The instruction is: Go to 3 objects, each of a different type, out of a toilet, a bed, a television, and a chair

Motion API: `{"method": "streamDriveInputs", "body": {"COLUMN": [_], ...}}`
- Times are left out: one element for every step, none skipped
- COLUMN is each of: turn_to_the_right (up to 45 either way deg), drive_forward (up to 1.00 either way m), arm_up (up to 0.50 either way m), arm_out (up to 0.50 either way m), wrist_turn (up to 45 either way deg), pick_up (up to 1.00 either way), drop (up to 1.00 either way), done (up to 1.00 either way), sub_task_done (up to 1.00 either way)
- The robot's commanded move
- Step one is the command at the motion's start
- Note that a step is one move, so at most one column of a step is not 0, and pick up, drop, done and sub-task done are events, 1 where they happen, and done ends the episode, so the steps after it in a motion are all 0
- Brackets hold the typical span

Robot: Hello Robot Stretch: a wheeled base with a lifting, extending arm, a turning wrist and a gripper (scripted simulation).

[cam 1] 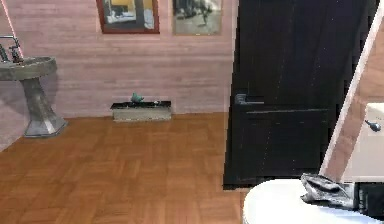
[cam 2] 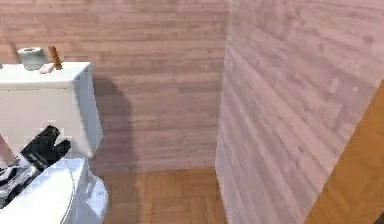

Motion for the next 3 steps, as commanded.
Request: {"method": "streamDriveInputs", "body": {"turn_to_the_right": [-30.0, 0.0, 27.0], "drive_forward": [0.00, 0.30, 0.00], "arm_up": [0.00, 0.00, 0.00], "arm_out": [0.00, 0.00, 0.00], "wrist_turn": [0.0, 0.0, 0.0], "pick_up": [0.00, 0.00, 0.00], "drop": [0.00, 0.00, 0.00], "done": [0.00, 0.00, 0.00], "sub_task_done": [0.00, 0.00, 0.00]}}
